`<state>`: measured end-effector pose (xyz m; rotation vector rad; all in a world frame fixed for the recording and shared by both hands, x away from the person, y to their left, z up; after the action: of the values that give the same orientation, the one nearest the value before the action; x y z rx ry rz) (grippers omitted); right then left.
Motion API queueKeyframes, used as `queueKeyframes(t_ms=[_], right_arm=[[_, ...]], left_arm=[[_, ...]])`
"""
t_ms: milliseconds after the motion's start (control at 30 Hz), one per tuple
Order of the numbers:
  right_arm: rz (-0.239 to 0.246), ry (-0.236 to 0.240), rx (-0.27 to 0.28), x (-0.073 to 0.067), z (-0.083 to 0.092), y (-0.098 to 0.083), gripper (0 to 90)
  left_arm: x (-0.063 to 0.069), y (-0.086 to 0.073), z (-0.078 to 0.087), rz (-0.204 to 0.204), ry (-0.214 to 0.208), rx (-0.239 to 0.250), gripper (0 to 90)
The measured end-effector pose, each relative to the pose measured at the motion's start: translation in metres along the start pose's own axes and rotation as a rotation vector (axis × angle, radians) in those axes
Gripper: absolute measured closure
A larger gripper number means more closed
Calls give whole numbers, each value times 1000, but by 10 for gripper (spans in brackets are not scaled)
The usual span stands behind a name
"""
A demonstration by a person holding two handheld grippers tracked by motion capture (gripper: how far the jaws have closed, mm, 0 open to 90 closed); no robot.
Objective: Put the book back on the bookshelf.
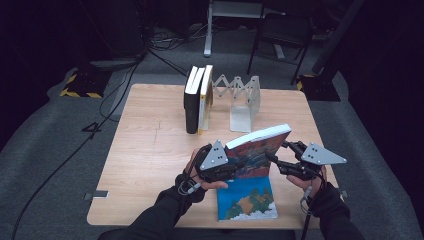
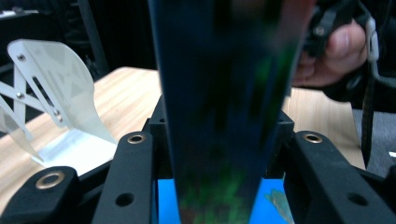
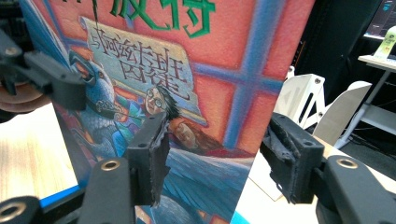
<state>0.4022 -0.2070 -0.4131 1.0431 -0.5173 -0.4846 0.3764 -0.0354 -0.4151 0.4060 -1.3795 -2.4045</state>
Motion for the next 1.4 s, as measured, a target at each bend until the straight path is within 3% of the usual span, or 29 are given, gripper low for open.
queueKeyframes(t_ms=[200,367,533,633,700,800,900,967,1233,1400], right_arm=[[2,4,0,0,0,0,420],[2,3,-6,0,1,0,413],[1,5,-10,0,1,-1,407],[12,7,-43,0,5,-6,390],[13,2,-77,3,11,-17,375],[-27,8,-154,8,22,-44,354],[-57,-18,-251,16,28,-71,339],[-68,-14,-282,17,31,-81,338],[-65,-15,-491,13,30,-135,316],[-127,0,-519,12,33,-155,284]], left_arm=[[-1,11,2,-4,-1,19,625],[0,15,1,-21,0,7,726],[0,16,1,-26,14,0,737],[-1,16,0,-24,23,-5,737],[-1,17,-1,-21,30,-12,738],[-2,16,-2,-10,42,-9,737],[-2,16,-1,-12,40,-5,735],[-2,16,-1,-11,39,0,734],[-3,15,-2,-14,54,6,717],[-4,14,-2,-7,45,15,713]])
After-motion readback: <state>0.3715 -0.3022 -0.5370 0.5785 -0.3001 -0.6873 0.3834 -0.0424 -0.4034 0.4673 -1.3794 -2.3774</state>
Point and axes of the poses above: each handheld gripper's, and its own axes: z roughly backward along the jaws, y roughly out of its top, x roughly to its right, the point moved 8 cm from there along -z, roughly forward along the jaws, and after that the axes turned 13 degrees about -x, right-handed, at the moved point
